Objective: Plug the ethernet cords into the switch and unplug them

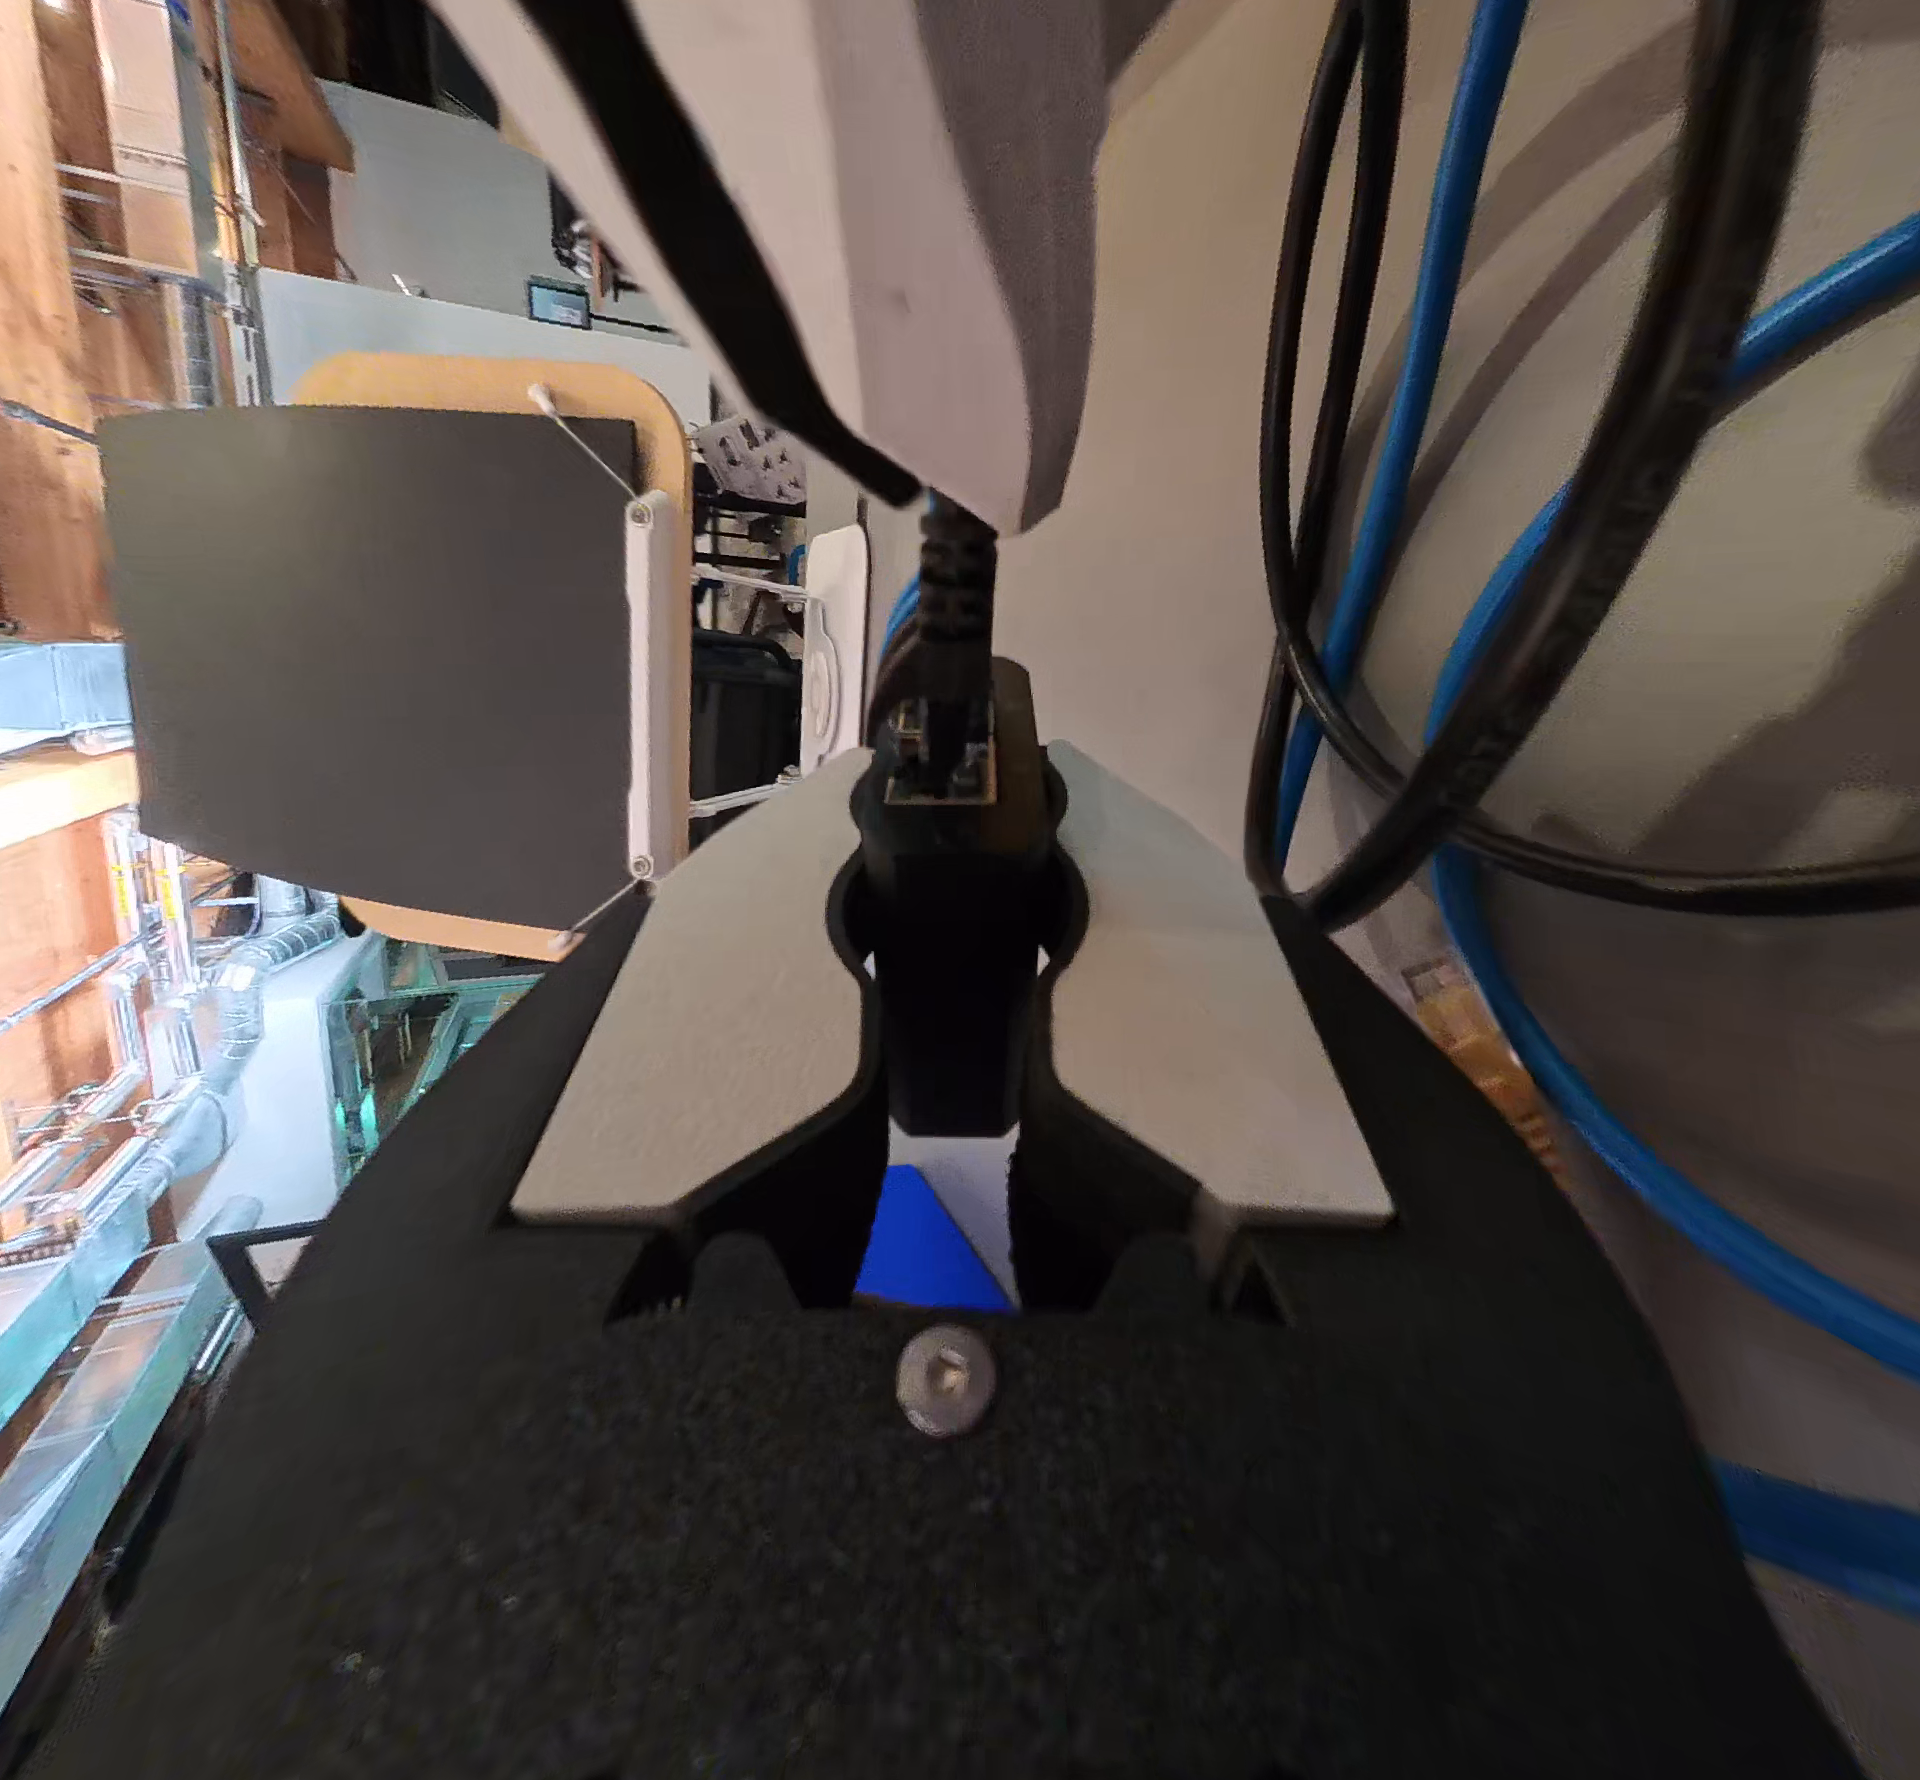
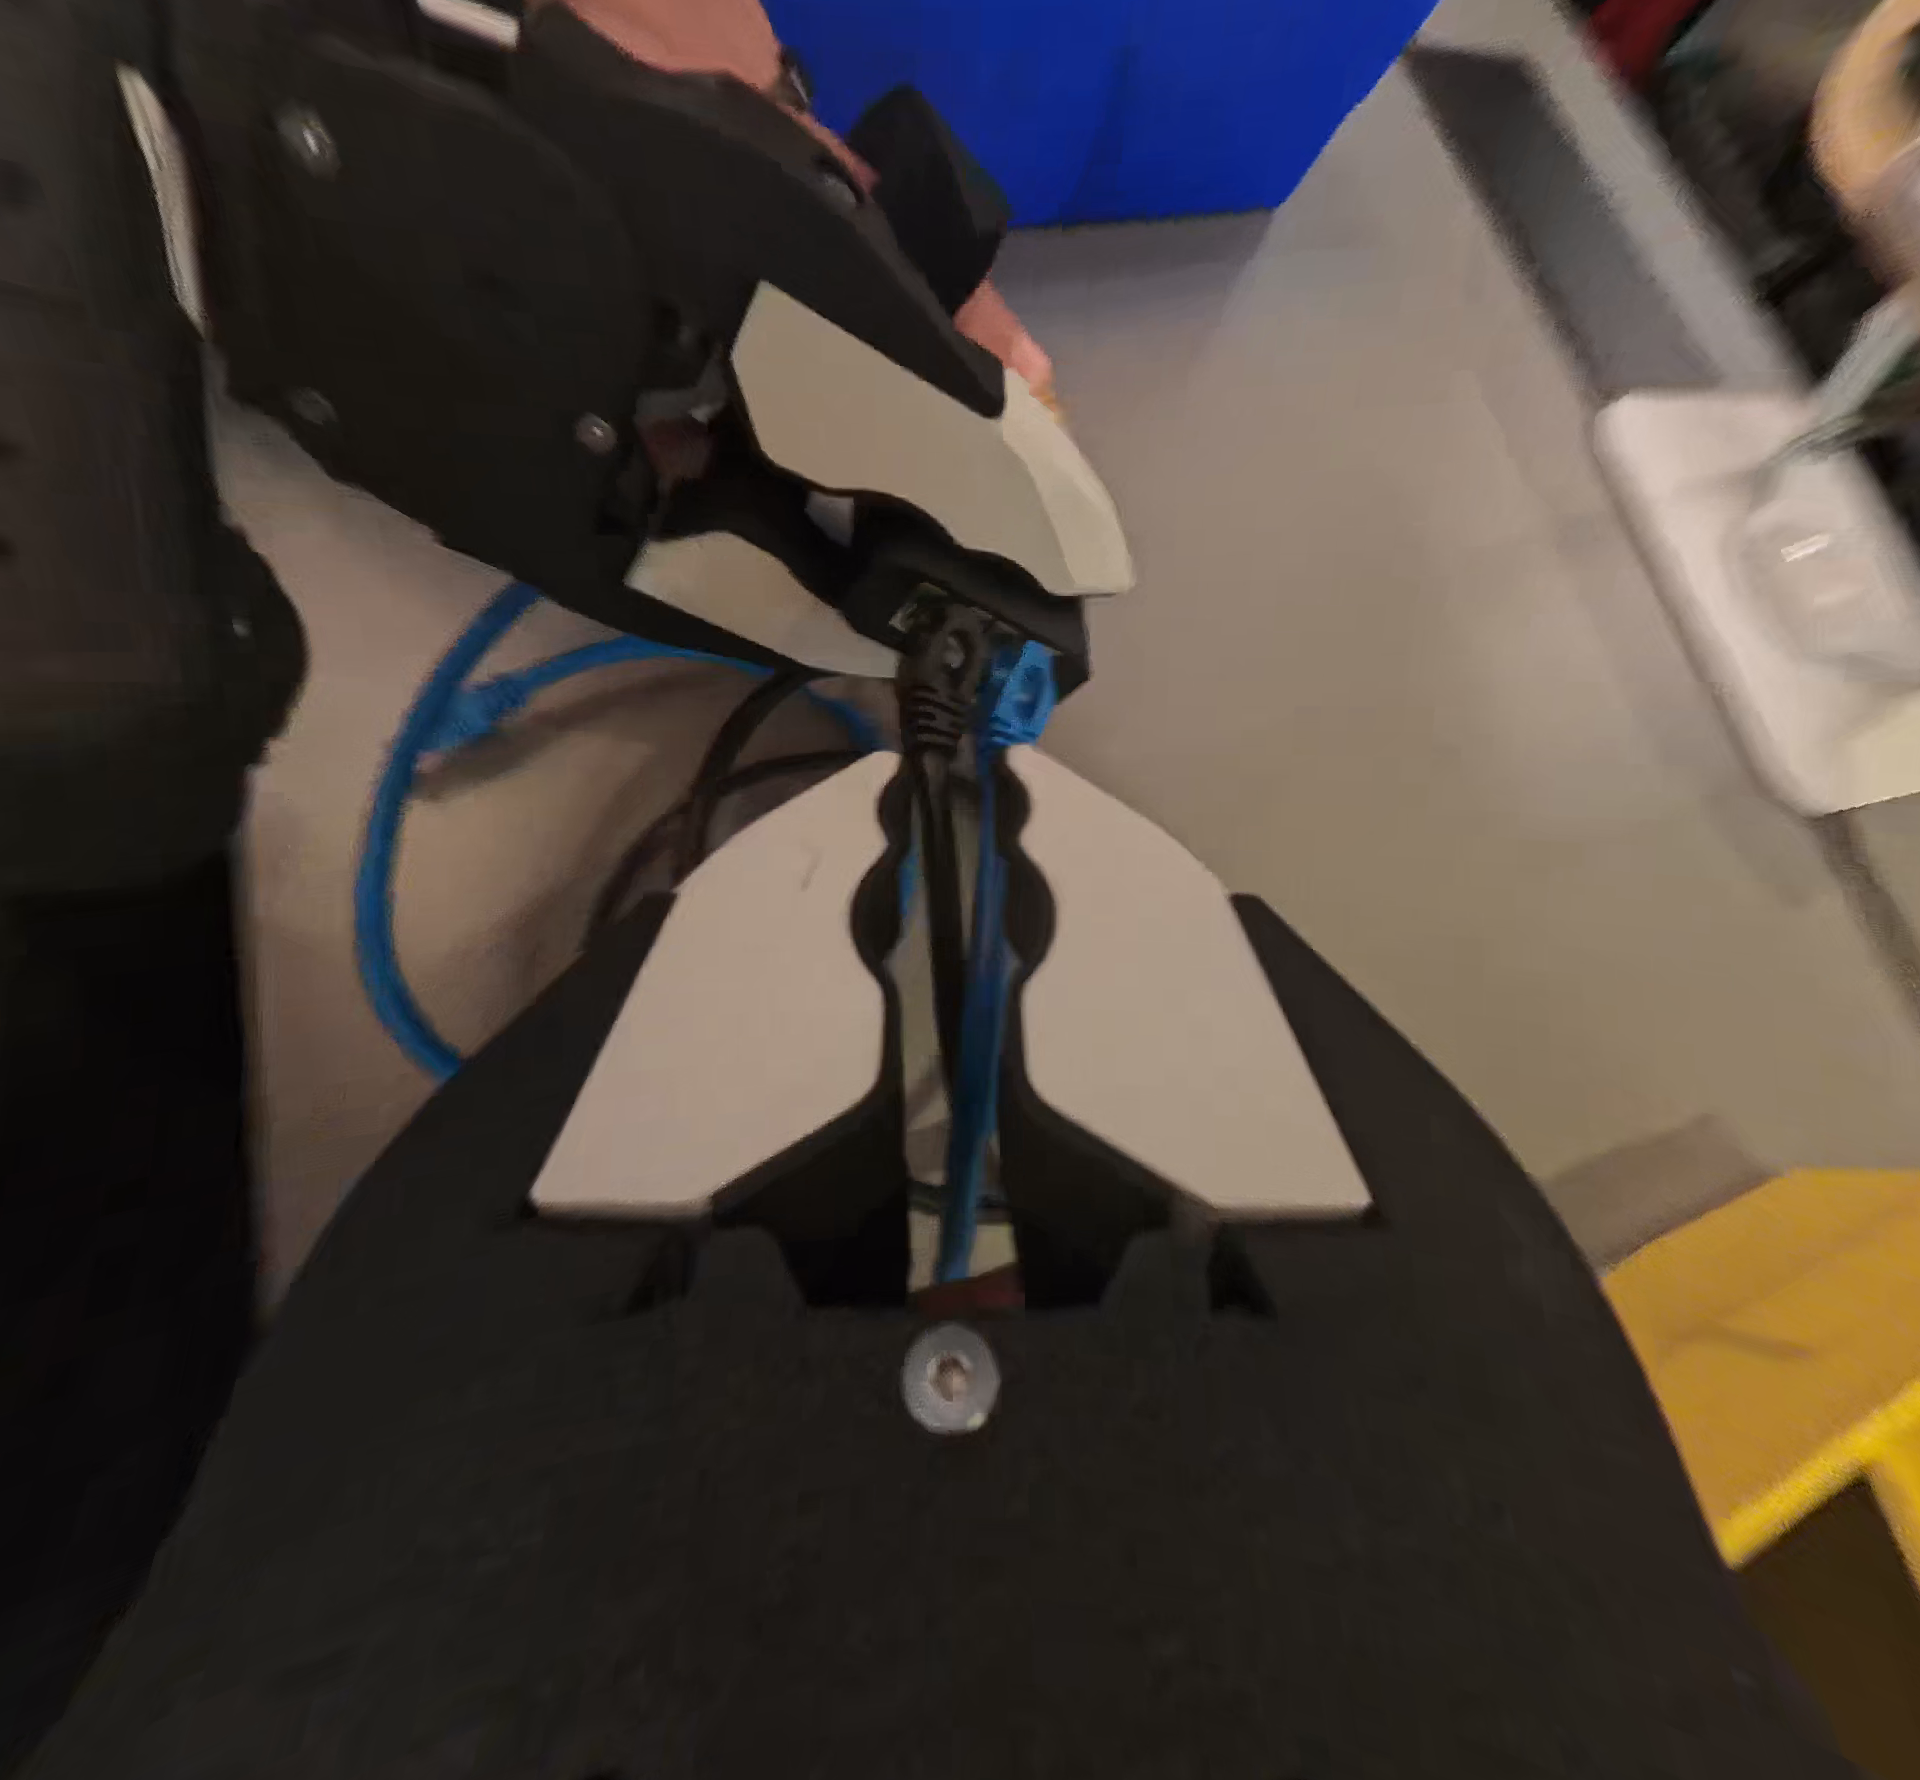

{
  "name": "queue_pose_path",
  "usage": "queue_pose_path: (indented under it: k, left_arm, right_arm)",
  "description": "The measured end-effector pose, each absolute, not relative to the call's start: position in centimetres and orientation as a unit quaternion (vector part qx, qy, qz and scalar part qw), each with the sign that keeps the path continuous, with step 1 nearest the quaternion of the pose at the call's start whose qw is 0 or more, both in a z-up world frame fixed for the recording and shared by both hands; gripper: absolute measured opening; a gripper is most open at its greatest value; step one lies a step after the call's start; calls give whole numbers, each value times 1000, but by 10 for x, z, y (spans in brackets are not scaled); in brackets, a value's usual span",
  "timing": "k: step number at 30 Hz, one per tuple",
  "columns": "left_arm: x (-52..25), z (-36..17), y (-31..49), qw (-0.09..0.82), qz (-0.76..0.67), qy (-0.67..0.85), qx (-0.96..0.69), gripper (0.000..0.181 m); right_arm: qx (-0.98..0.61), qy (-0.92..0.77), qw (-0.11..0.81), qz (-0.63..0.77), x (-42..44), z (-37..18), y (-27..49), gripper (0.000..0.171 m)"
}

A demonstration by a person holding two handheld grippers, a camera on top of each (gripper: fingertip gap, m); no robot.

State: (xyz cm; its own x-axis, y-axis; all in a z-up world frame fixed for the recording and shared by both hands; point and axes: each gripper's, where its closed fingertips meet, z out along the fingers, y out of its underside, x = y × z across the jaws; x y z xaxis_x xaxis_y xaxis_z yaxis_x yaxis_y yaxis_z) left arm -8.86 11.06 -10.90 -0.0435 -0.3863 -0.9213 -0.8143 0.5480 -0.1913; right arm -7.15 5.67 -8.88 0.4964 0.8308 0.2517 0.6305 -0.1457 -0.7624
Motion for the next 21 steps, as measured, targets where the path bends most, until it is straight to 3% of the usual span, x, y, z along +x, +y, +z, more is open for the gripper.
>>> queue_pose_path:
  k: [3, 14, 21]
  left_arm:
    - [-91, -113, 109, 517, 192, 708, -442, 25]
    - [-95, -116, 103, 495, 170, 722, -452, 25]
    - [-95, -108, 105, 506, 170, 712, -457, 26]
  right_arm:
    - [-698, -555, 451, 32, -72, -85, 60, 25]
    - [-572, -693, 438, -27, -98, -85, 55, 19]
    - [-582, -687, 433, -40, -99, -84, 64, 20]
